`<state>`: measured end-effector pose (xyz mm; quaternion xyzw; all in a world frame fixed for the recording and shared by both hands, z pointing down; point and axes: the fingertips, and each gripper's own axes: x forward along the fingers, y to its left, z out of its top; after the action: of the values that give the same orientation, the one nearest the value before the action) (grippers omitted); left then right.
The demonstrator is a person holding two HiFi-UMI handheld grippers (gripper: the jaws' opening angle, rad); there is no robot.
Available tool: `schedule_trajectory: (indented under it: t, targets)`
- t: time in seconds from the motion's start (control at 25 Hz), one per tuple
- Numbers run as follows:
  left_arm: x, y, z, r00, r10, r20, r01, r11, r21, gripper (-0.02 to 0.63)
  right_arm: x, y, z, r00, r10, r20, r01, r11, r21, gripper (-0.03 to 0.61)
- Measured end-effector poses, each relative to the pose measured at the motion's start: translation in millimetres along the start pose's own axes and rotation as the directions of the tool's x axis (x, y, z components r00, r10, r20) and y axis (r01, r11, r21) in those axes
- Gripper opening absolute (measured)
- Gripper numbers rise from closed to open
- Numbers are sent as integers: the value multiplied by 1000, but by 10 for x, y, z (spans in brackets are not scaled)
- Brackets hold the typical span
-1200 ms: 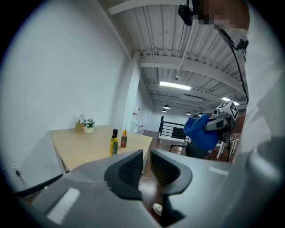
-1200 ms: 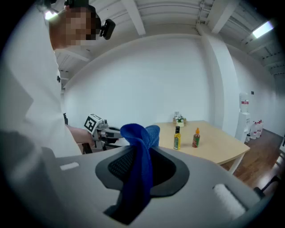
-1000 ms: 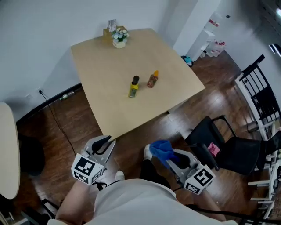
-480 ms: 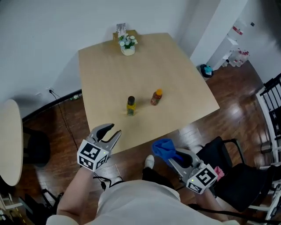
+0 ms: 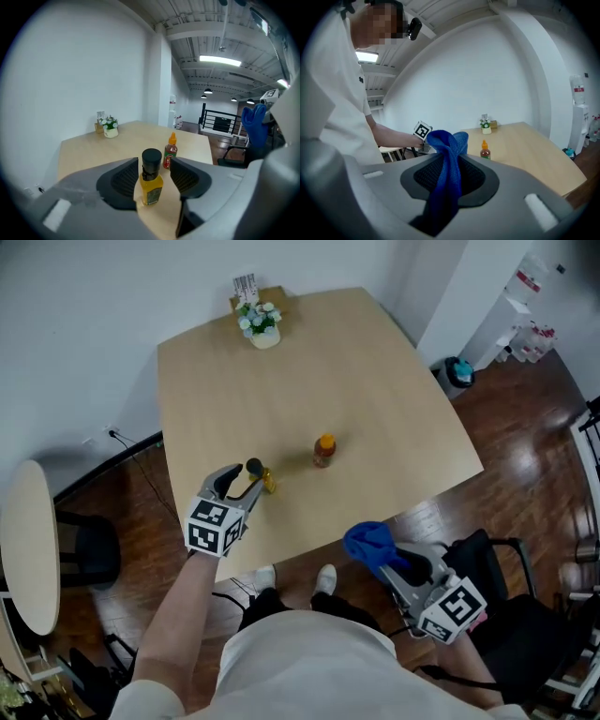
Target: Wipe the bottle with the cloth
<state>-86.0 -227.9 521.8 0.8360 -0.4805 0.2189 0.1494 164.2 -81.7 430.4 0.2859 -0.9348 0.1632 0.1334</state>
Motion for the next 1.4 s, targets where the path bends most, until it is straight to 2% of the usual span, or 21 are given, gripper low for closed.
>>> schedule_trajectory:
  t: [0.24, 0.4, 0.48, 0.6, 0.8, 0.92, 1.08, 1.24, 1.4]
  targets:
    - [384, 78, -100, 999, -27, -21, 28, 1000, 9, 223, -4, -104, 143, 996, -83, 24, 83, 997, 3, 97]
    - [492, 29, -53, 998, -61, -3, 61, 998, 22, 163, -12, -131, 197, 991, -129, 28, 129, 992, 0, 98]
    - [525, 35, -22, 997, -72, -2, 72, 997, 32, 160, 19, -134, 220, 989, -144, 31, 144, 990, 3, 98]
    - [513, 45, 1, 995, -95, -10, 95, 995, 27, 156, 67, -117, 272, 988, -151, 38, 151, 988, -2, 98]
    - [278, -159, 324, 988, -147, 51, 143, 987, 69, 156, 82, -128, 357, 986, -152, 66, 154, 988, -26, 98]
    - [69, -349, 612, 978, -187, 88, 177, 978, 113, 155, 196, -86, 581, 988, -114, 101, 121, 990, -75, 97]
    - [-148, -623, 905, 964, -247, 104, 227, 959, 168, 155, 470, 21, 1097, 988, -24, 154, 53, 980, -190, 97]
    - [-242, -839, 1032, 954, -285, 95, 260, 942, 212, 155, 771, 208, 1575, 982, 80, 171, -23, 950, -312, 98]
    - [-269, -993, 1055, 951, -302, 63, 277, 926, 257, 155, 1076, 532, 1803, 976, 191, 109, -131, 904, -406, 97]
